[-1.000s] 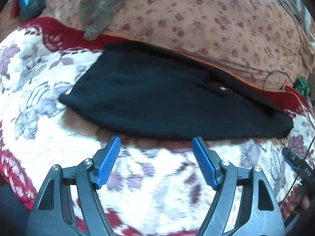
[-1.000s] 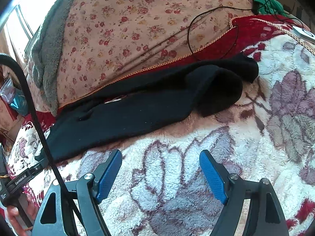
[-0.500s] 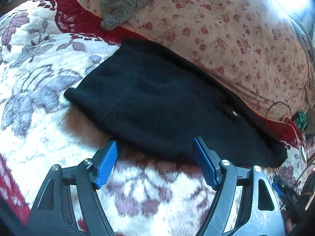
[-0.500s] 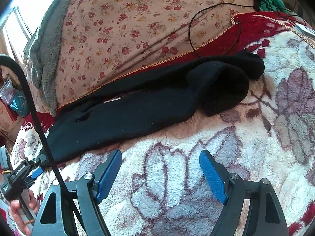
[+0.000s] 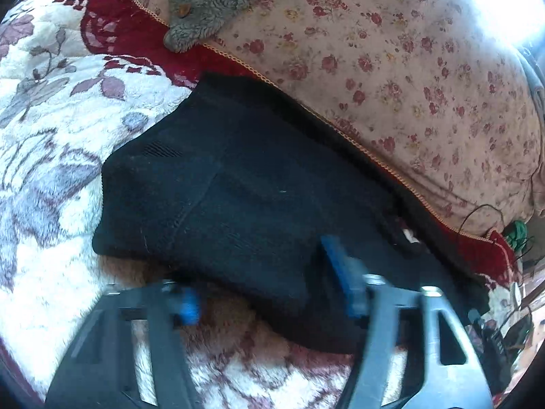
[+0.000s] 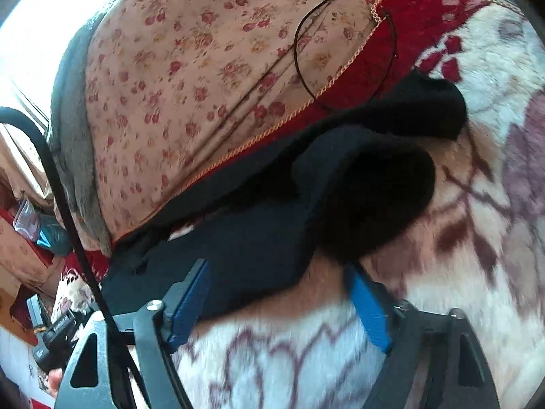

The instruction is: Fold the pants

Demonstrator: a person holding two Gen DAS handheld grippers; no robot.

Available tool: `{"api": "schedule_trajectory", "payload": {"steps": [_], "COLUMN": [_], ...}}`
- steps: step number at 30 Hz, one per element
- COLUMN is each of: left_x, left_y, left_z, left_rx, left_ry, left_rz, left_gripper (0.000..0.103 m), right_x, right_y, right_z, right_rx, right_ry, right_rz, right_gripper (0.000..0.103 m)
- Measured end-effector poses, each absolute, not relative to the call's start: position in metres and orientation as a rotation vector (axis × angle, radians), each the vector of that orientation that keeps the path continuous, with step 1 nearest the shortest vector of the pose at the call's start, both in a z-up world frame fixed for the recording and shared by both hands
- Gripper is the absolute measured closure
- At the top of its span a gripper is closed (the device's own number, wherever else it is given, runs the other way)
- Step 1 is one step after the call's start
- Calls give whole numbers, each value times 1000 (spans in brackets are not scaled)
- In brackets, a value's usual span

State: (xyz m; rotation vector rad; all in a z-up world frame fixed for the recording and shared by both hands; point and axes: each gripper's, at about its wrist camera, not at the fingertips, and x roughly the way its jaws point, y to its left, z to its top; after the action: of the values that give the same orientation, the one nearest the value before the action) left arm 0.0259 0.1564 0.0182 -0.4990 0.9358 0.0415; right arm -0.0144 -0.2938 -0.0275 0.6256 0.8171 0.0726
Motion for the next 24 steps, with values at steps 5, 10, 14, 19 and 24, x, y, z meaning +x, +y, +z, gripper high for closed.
{"api": "schedule_trajectory", "payload": {"steps": [5, 10, 14, 19, 24], "left_x": [30, 28, 22, 1, -23], "left_y": [156, 159, 176, 209, 255], "left_z": [21, 43, 62, 76, 71], "left_rx": [-476, -411, -380, -359, -383], "left_ry": [934, 896, 874, 858, 883], "left_rz": [13, -24, -35, -9, 58], "left_gripper": [91, 93, 94, 94, 94], "right_x": [0, -10, -19, -32, -57], "right_y": [-304, -300, -288, -262, -218], "right_z": [-40, -27, -17, -7, -7], "right_rx": [701, 701, 706, 723, 725], "right_ry": [809, 782, 782, 801, 843], "right_rz": [66, 113, 167, 247, 342], "right_gripper": [95, 98, 98, 98, 98]}}
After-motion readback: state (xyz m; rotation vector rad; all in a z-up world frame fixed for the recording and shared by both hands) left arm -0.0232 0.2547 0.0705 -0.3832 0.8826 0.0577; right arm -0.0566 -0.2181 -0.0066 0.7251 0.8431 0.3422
